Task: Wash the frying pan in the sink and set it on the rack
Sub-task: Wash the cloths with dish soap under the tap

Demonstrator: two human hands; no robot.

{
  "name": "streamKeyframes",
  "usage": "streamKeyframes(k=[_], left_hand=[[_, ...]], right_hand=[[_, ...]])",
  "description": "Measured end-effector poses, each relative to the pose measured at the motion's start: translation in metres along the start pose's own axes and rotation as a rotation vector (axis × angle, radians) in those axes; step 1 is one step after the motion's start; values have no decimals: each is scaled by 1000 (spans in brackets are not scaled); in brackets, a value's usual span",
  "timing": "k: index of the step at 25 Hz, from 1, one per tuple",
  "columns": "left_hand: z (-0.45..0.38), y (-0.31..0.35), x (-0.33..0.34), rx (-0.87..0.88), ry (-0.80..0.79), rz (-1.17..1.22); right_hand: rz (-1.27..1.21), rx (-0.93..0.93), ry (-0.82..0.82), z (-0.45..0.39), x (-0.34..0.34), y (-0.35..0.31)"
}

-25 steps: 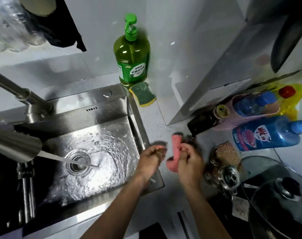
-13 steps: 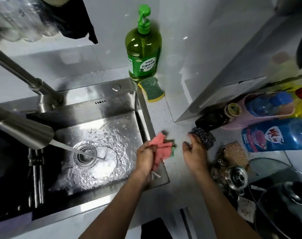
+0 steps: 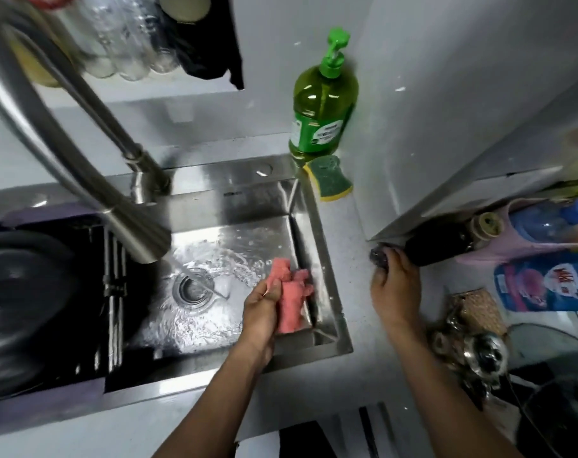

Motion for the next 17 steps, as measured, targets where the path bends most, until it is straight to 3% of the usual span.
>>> streamKeyframes(k=[1, 2, 5, 7, 9, 13, 15, 17], left_hand=[[1, 7, -12, 22, 28, 13], [0, 14, -25, 37, 60, 33], [-4, 40, -65, 44, 106, 94], [-10, 63, -92, 53, 95, 100], [-20, 80, -113, 114, 126, 98], [-43, 93, -142, 365, 418, -123], [-51, 91, -150, 325, 535, -120], [-59, 81, -153, 176, 512, -16]], right_hand=[[-123, -9, 1, 27, 3, -20], [-276, 32, -105, 55, 9, -48], [-788, 367, -721, 113, 40, -142], [-977, 672, -967, 121, 63, -192], [-1003, 810, -934, 117, 77, -221], [-783, 658, -740, 105, 79, -249], [-746, 604, -701, 104, 81, -253], [-831, 569, -640, 107, 81, -261]])
Point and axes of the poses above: each hand's wrist, its own z-axis away from the middle knuckle, its own x-axis out of the palm, y = z × x, the point moved 1 cm from there along -z, towards the middle knuckle, and after that the axes turned 11 degrees about y, right-handed, at the moved point
